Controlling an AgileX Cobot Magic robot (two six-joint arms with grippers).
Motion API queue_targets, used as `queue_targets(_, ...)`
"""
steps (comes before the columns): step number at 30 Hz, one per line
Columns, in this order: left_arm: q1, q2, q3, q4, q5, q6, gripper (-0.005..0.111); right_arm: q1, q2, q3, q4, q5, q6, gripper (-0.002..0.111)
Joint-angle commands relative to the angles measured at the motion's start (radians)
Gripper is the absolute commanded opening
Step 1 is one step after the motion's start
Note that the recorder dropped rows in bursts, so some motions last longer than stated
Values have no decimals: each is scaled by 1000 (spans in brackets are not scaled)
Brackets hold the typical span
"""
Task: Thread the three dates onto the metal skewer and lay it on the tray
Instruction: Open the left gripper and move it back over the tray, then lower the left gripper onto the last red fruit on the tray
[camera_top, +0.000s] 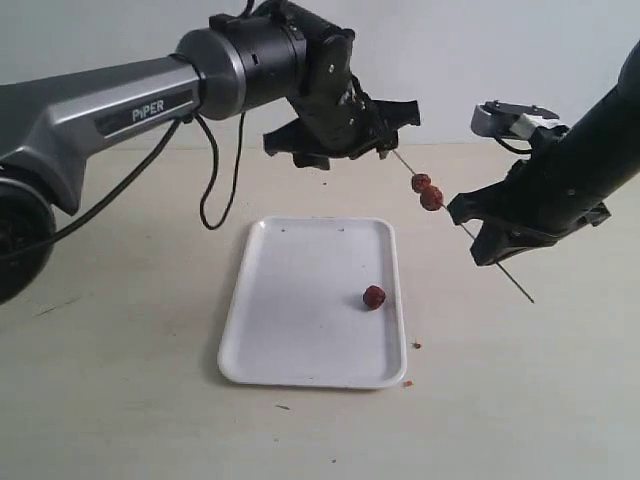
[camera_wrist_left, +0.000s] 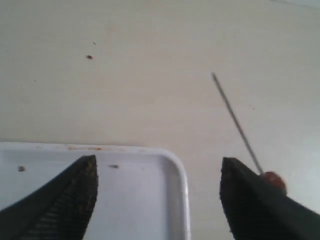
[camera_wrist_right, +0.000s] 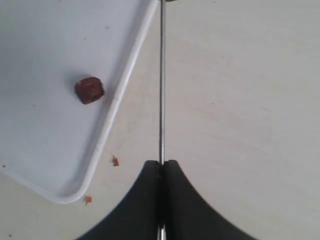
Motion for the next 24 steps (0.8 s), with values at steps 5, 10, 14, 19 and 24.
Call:
queue_targets(5, -28, -47, 14, -40, 250, 343, 67, -4, -9, -1, -182, 6, 179, 0)
queue_targets(10, -70, -47, 83, -107, 214, 209, 67, -4, -49, -1, -206, 14, 179, 0)
queue_targets(14, -120, -47, 107, -78, 185, 340, 67, -4, -71, -1, -206, 42, 179, 0)
queue_targets(19, -163, -47, 112, -8, 212, 690, 67, -4, -75, -1, -206, 72, 187, 0)
queue_targets(24, -179, -47, 112, -8, 292, 1141, 67, -4, -75, -1, -212, 80, 187, 0)
